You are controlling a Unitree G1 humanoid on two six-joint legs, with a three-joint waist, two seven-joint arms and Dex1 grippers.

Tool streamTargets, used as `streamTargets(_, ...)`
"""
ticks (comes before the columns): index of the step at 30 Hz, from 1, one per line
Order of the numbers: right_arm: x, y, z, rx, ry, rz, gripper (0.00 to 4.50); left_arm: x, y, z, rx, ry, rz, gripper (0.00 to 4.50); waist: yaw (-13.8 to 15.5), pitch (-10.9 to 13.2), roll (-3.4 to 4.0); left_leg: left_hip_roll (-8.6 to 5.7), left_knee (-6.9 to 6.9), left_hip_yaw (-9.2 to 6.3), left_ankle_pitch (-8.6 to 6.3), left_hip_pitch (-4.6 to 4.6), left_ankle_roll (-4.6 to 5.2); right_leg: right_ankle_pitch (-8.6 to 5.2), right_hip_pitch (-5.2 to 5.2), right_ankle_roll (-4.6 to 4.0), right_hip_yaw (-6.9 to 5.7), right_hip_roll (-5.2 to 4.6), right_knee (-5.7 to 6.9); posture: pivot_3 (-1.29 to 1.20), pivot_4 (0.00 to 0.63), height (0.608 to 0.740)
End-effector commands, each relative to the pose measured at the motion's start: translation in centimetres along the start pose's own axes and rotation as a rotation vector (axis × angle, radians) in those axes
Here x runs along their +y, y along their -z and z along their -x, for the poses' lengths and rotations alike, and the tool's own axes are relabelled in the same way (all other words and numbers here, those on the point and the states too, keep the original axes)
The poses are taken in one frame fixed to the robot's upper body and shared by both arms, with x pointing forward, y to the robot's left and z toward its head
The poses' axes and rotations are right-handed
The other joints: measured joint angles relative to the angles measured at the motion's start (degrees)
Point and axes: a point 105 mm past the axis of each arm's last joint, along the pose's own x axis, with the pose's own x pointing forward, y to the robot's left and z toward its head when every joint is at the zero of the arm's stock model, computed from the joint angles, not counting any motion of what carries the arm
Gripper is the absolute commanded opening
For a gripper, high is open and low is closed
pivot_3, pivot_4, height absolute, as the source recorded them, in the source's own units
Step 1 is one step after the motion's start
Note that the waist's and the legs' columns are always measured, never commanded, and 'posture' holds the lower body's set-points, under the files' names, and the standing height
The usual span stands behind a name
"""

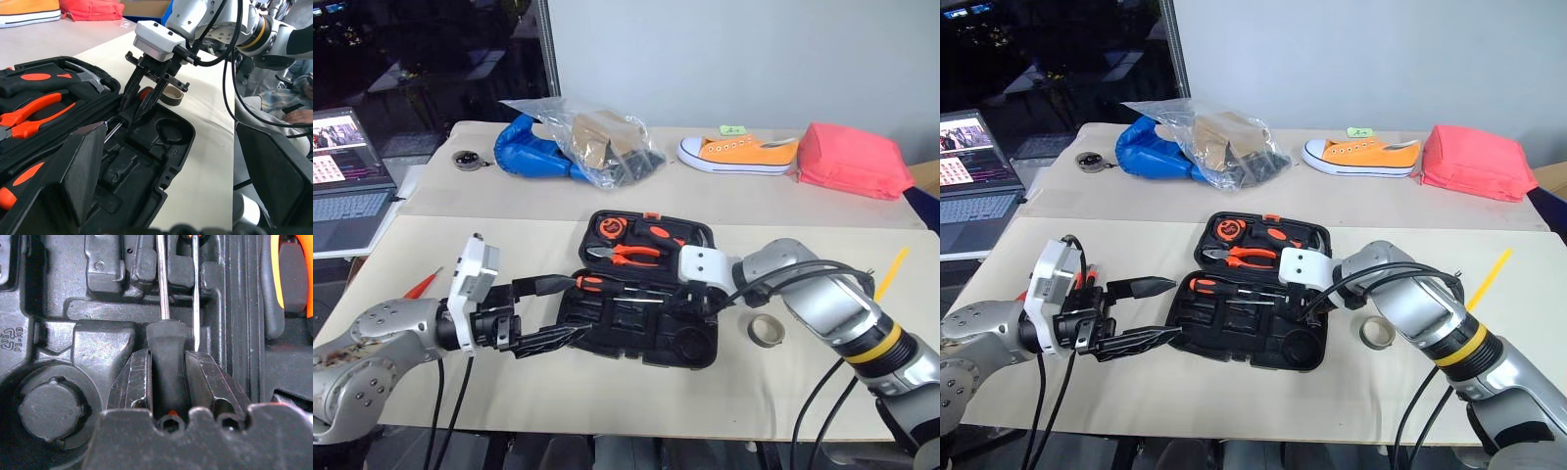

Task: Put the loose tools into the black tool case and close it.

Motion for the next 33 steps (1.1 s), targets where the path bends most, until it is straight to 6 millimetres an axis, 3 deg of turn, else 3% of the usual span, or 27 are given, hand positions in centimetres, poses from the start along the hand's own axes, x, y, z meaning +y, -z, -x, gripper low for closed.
streamTargets(1,1.2,0.0,-0.8,0.000,-0.070,-0.022,0.71,-0.6,-0.8,-0.1,-0.013,0.010,-0.061,4.50,-0.02,0.00,0.00,0.00,0.00,0.01,0.00,0.01,0.00,0.00,0.02,0.00,0.00,0.00,0.00,0.00,0.150,0.740)
streamTargets(4,1.6,-0.1,-1.0,-0.013,-0.092,-0.034,0.71,-0.7,-0.8,-0.2,-0.012,0.011,-0.060,4.50,-0.16,-0.01,-0.01,-0.01,0.00,0.01,0.00,0.03,0.00,0.00,0.03,0.00,0.00,0.03,0.00,0.00,0.150,0.740)
streamTargets(5,1.8,-0.1,-1.0,-0.020,-0.102,-0.035,1.72,-0.7,-0.7,-0.2,-0.012,0.011,-0.059,4.50,-0.19,-0.01,-0.01,-0.01,0.00,0.01,0.00,0.03,0.00,0.00,0.03,-0.01,0.00,0.04,0.00,0.00,0.150,0.740)
streamTargets(9,1.7,-1.3,0.0,-0.101,-0.097,-0.070,2.93,-0.4,-0.6,-0.1,-0.014,0.001,-0.054,4.50,-0.19,-0.01,-0.01,0.00,-0.03,0.00,0.00,-0.06,0.00,0.00,-0.07,-0.03,-0.01,0.06,0.01,0.00,0.150,0.740)
streamTargets(15,1.5,-3.2,2.8,-0.246,-0.105,-0.139,2.93,-0.1,-0.3,0.0,-0.020,-0.013,-0.043,4.50,-0.70,0.00,-0.01,0.00,-0.04,-0.10,0.00,-0.10,0.00,0.00,-0.11,-0.03,0.02,0.03,0.03,0.00,0.150,0.740)
streamTargets(19,1.1,-3.4,3.3,-0.315,-0.056,-0.214,2.93,0.0,-0.2,0.1,-0.031,-0.026,-0.035,4.50,-0.76,-0.01,-0.01,-0.01,0.01,-0.08,0.00,-0.04,0.00,0.00,-0.03,-0.02,0.01,0.03,0.04,0.00,0.150,0.740)
streamTargets(20,1.1,-3.4,3.3,-0.322,-0.046,-0.222,2.41,0.1,-0.2,0.2,-0.032,-0.029,-0.034,4.50,-0.77,-0.01,-0.01,-0.01,0.01,-0.06,0.00,-0.04,0.00,0.00,-0.02,-0.03,0.00,0.03,0.04,0.00,0.150,0.740)
streamTargets(27,0.5,-1.5,2.6,-0.340,0.121,-0.306,0.16,0.2,0.1,0.6,-0.036,-0.052,-0.032,4.50,-0.93,-0.01,-0.01,-0.02,0.00,-0.02,0.00,-0.09,0.00,0.00,-0.08,-0.03,0.02,0.06,0.06,0.00,0.150,0.740)
streamTargets(33,2.0,-0.8,2.4,-0.261,0.055,-0.269,0.02,0.1,0.3,0.9,-0.035,-0.055,-0.026,4.50,-1.04,-0.01,-0.01,-0.01,0.01,0.00,0.00,-0.08,0.00,0.00,-0.08,-0.02,0.05,0.01,0.06,0.00,0.150,0.740)
